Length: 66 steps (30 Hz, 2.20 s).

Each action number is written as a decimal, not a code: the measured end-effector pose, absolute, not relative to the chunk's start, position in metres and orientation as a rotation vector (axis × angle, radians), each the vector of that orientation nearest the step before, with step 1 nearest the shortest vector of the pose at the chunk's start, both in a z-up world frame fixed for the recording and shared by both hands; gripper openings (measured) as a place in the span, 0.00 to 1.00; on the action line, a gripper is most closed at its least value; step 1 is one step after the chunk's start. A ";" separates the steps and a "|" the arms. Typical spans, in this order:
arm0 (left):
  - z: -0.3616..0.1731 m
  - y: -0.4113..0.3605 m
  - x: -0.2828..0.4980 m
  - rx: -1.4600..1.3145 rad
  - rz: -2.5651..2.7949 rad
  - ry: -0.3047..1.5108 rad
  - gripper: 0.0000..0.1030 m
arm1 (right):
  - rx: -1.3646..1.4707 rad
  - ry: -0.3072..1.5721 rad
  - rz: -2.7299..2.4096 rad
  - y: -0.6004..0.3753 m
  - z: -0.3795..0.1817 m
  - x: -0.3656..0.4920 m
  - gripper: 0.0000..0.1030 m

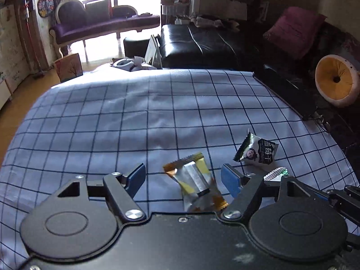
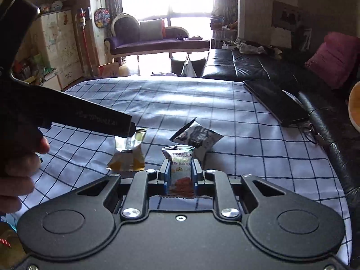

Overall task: Organize snacks
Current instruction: 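Grasp the silver-yellow wrapped packet with left gripper while right gripper holds the white packet, then carry the silver-yellow packet and white packet toward the gold tray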

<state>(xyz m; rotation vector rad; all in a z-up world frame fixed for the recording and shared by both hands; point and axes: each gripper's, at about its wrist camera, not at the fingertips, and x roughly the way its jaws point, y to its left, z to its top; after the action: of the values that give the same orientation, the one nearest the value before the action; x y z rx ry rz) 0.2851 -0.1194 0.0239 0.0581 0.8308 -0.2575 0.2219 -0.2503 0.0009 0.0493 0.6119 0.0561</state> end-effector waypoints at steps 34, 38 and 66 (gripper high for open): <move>0.015 -0.128 0.301 -0.037 -0.233 0.931 0.35 | 0.220 0.632 0.020 -0.278 -0.011 0.213 0.26; 0.036 -0.115 0.276 -0.025 -0.243 0.899 0.35 | 0.208 0.607 0.022 -0.273 0.004 0.199 0.26; 0.063 -0.017 0.026 0.132 -0.192 0.908 0.35 | 0.220 0.609 0.127 -0.235 0.043 0.064 0.26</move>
<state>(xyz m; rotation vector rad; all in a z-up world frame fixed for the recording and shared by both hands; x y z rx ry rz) 0.0263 -0.0169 0.0632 0.1322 0.9079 -0.1925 0.0635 -0.2351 0.0427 0.2204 0.6089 0.1272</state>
